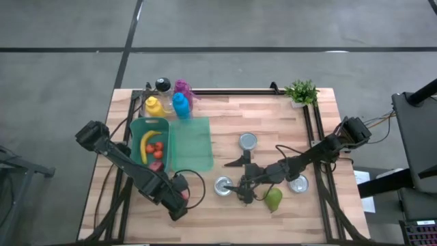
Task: Pick & Place Food Item
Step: Put the red apple into the green bin
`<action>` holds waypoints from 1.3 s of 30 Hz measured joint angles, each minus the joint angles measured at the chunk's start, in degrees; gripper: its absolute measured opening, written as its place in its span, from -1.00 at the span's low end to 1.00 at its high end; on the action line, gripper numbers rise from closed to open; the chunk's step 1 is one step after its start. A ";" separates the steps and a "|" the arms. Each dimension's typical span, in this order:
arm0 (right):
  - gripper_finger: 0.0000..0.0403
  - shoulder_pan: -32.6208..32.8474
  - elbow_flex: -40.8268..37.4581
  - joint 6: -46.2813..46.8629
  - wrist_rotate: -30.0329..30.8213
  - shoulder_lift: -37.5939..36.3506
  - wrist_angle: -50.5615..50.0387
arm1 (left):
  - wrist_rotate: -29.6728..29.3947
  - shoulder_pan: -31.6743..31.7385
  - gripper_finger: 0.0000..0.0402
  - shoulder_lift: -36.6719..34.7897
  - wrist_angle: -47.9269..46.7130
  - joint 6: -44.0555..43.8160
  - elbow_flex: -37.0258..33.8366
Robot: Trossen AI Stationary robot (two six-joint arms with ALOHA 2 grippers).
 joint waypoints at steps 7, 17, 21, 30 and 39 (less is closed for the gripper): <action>0.97 0.00 0.00 0.00 0.00 0.00 0.00 | 0.05 0.00 0.08 0.00 0.01 -0.18 0.00; 0.97 0.00 0.00 0.00 0.00 0.00 0.00 | -0.13 0.00 0.54 0.00 0.53 -0.24 0.00; 0.97 -0.01 0.00 0.00 0.00 0.00 0.00 | -0.15 0.00 0.64 0.00 0.88 -1.42 0.00; 0.97 -0.01 0.00 0.00 0.00 0.00 0.00 | -0.95 0.00 0.75 -0.11 0.87 -6.00 0.00; 0.97 -0.01 0.00 0.00 0.00 0.00 0.00 | -1.01 -0.04 0.76 -0.11 1.27 -6.05 0.00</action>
